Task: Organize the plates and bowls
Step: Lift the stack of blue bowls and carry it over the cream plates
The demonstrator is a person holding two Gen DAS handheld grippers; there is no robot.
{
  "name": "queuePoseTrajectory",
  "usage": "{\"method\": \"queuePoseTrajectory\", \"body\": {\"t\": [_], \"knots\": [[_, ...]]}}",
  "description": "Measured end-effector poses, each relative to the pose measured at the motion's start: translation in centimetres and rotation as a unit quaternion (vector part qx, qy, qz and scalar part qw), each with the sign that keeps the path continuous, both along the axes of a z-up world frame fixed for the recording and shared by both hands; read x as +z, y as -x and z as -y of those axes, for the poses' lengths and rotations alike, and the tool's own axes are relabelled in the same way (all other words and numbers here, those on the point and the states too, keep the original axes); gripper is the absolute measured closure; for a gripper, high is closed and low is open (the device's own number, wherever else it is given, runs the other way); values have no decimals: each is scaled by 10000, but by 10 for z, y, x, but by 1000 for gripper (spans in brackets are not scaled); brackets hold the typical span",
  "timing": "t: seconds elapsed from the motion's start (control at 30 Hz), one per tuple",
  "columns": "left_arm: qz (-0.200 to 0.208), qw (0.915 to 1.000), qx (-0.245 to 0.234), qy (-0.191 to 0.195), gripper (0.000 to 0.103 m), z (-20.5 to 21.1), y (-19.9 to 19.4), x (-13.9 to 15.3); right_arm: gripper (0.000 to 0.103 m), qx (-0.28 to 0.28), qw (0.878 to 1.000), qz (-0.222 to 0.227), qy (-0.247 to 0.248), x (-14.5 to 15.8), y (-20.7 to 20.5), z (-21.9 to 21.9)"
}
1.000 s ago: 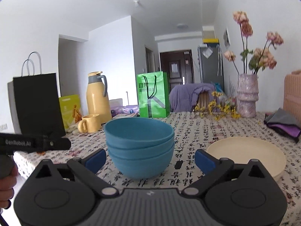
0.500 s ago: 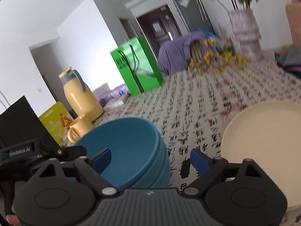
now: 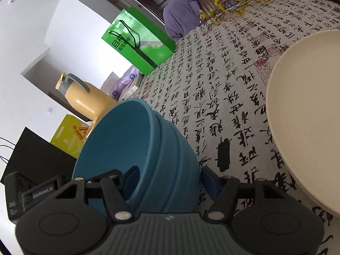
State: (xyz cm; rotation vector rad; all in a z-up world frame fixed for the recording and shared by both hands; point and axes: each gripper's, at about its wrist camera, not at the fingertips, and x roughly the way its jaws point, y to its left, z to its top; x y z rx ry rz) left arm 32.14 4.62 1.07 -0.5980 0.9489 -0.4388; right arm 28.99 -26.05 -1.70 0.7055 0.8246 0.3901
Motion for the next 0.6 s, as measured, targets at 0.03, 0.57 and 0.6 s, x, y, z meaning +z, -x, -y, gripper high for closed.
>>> {"method": "queuePoseTrajectory", "body": {"t": [0.03, 0.57, 0.6], "knots": [[-26, 10000, 22, 25, 42, -2, 0, 0, 43, -5, 10000, -32, -30, 0, -1, 1], [-171, 9996, 186, -132, 53, 13, 1, 14, 68, -206, 9997, -59, 119, 13, -6, 14], [-153, 9996, 191, -158, 54, 15, 2, 15, 68, -221, 9997, -70, 124, 13, -6, 15]]}}
